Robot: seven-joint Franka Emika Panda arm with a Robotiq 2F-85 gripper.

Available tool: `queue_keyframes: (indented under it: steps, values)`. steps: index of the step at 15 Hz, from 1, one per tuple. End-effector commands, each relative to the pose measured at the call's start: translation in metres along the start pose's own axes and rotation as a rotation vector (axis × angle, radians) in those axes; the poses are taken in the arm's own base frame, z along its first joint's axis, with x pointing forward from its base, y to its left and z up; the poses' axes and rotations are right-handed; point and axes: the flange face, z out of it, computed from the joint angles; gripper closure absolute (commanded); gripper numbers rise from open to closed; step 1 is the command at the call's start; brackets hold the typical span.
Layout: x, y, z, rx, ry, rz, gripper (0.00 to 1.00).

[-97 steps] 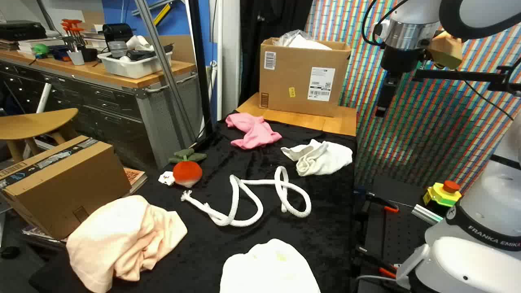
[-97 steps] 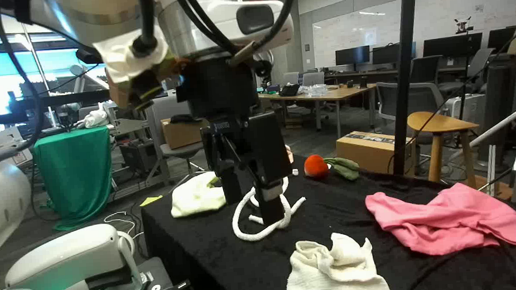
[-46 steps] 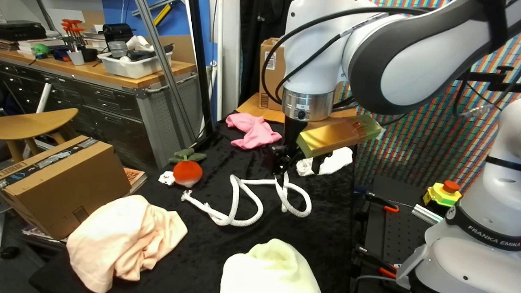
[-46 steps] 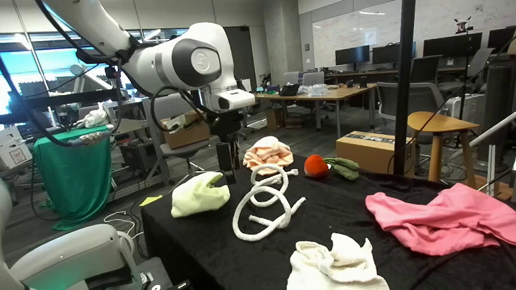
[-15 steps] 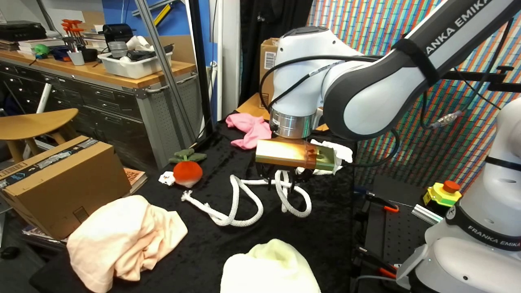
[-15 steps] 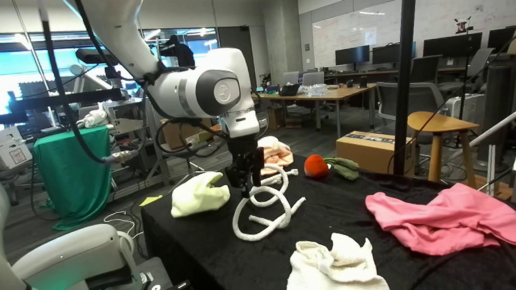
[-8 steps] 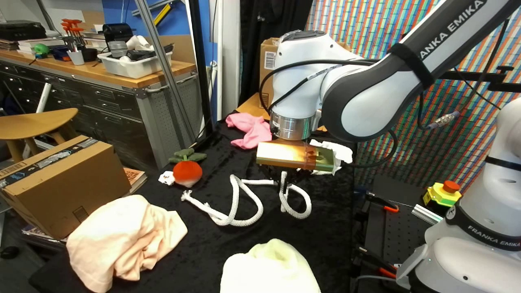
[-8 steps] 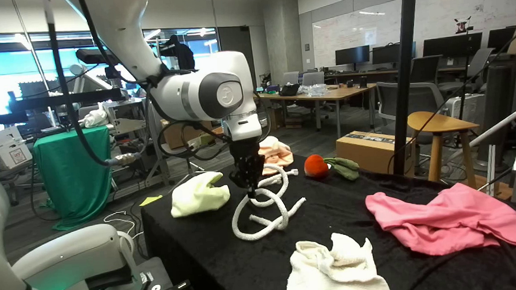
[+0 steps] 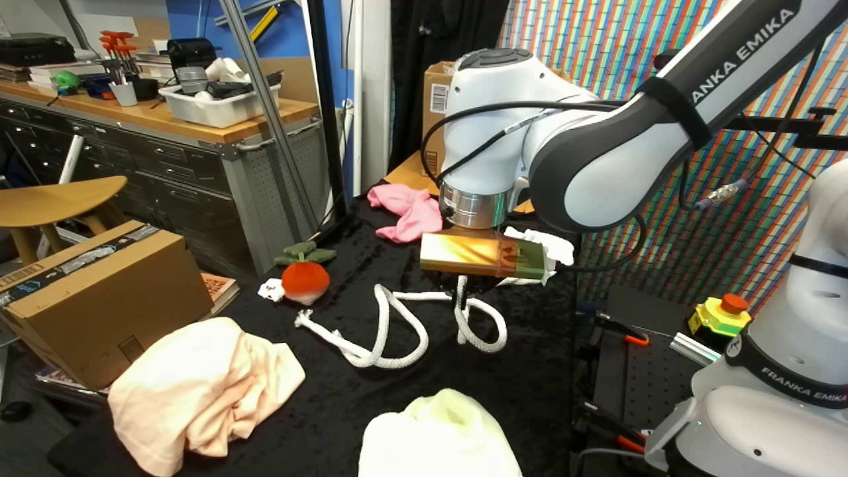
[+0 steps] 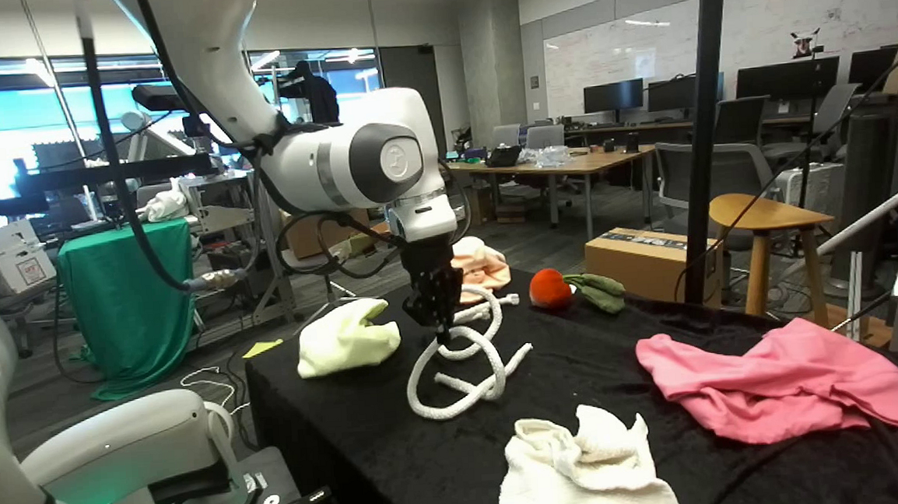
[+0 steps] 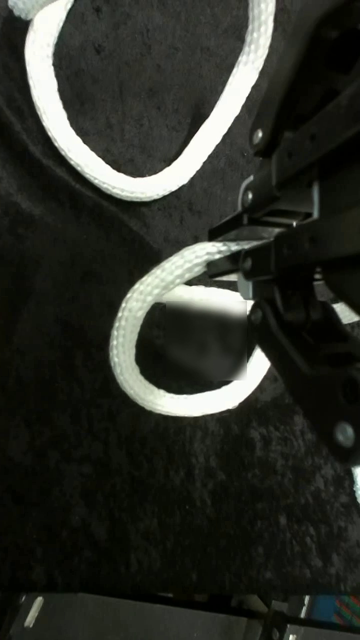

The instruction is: Move the things on the table to the back right corner

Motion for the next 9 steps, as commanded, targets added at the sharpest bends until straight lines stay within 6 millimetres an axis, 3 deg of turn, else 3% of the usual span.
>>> queue_keyframes:
  steps: [1,6,9]
  values:
    - [0.006,-0.002,-0.018,0.024,0.069,0.018,0.91]
    - [0.020,0.010,-0.048,0.054,0.142,0.062,0.91]
    - [0.038,0.021,-0.076,0.073,0.164,0.081,0.91]
